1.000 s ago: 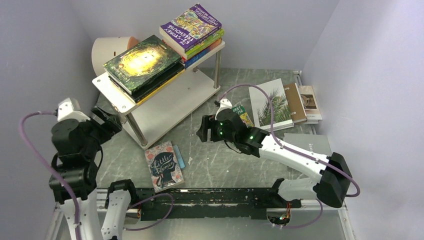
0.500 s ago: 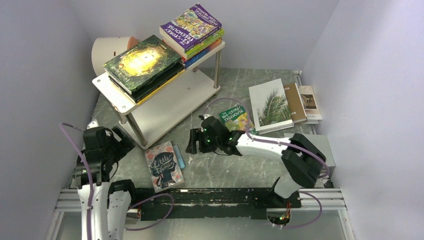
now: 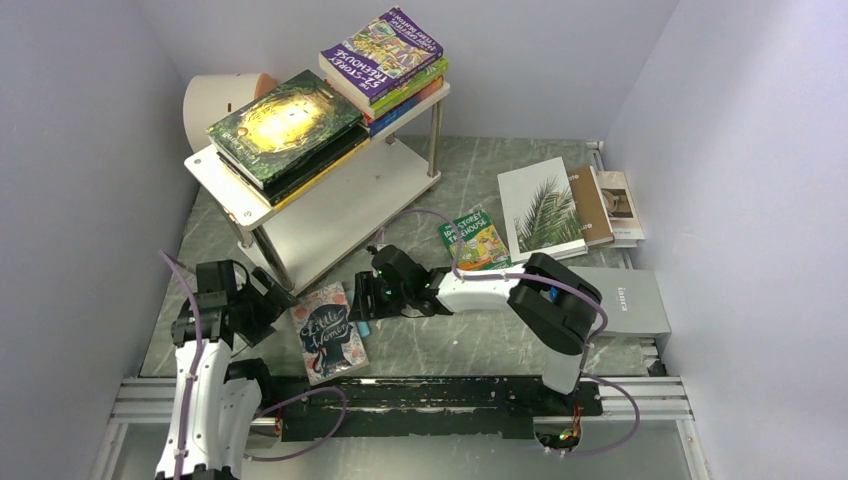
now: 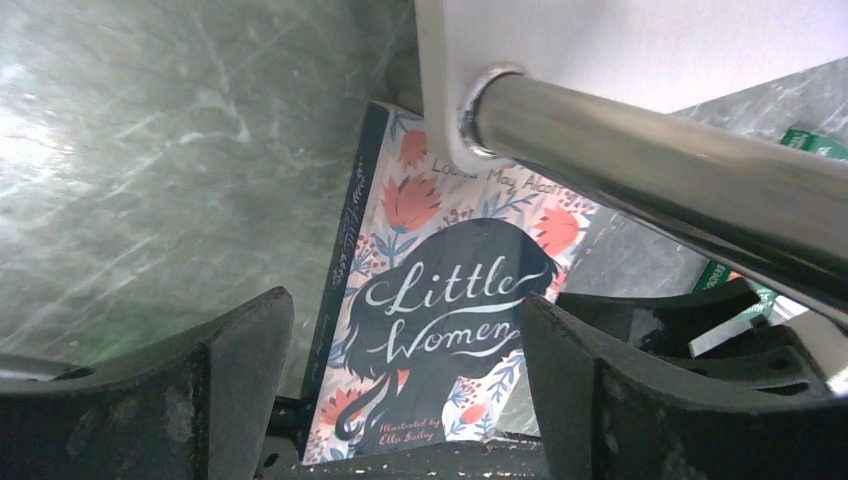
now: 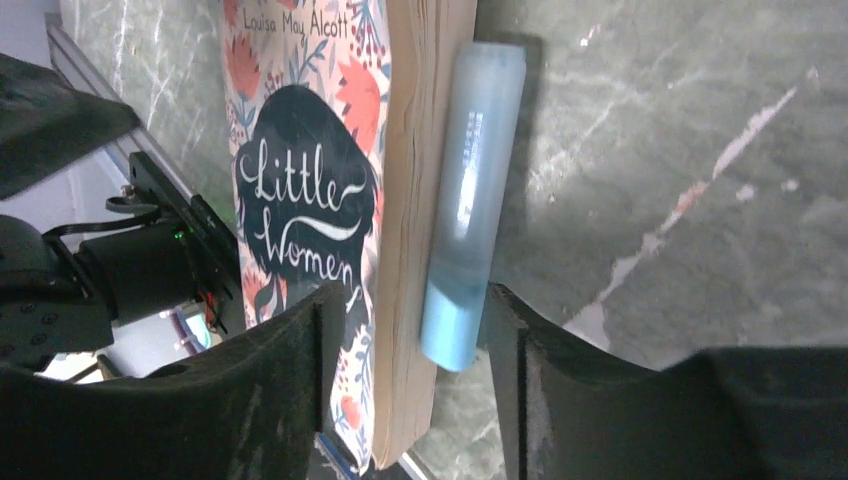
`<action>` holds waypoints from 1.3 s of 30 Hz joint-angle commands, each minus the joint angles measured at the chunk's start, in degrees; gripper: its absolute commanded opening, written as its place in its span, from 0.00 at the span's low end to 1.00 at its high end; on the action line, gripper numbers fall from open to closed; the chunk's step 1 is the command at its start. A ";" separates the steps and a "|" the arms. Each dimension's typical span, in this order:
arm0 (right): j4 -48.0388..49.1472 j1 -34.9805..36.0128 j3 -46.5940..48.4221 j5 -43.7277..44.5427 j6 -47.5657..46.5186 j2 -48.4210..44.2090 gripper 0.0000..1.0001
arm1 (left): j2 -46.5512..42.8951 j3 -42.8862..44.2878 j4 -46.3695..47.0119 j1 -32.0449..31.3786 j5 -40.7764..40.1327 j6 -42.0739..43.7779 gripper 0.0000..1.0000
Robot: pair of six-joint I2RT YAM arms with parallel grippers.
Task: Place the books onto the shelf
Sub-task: Pick up the book from the center of the board.
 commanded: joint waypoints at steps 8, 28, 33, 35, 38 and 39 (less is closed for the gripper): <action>5.56 0.43 2.69 -5.10 0.18 4.23 0.36 | 3.23 -9.20 9.96 -0.44 8.21 -7.73 0.79; -14.80 7.20 12.66 22.73 -5.46 2.12 0.53 | 2.83 -13.18 10.00 -0.40 9.40 -11.26 0.51; -19.24 8.98 12.98 28.52 -4.37 1.54 0.68 | 3.19 -12.54 9.67 -0.44 9.00 -11.00 0.58; -19.99 9.10 11.88 27.99 -3.86 0.41 0.72 | 3.30 -12.50 9.44 -0.40 9.10 -10.86 0.60; -18.77 9.09 9.66 22.15 -3.57 -1.05 0.73 | 3.36 -12.30 8.72 -0.39 9.06 -10.72 0.61; -18.53 9.16 8.92 20.12 -2.86 -1.34 0.73 | 3.38 -12.06 8.24 -0.38 8.88 -10.67 0.61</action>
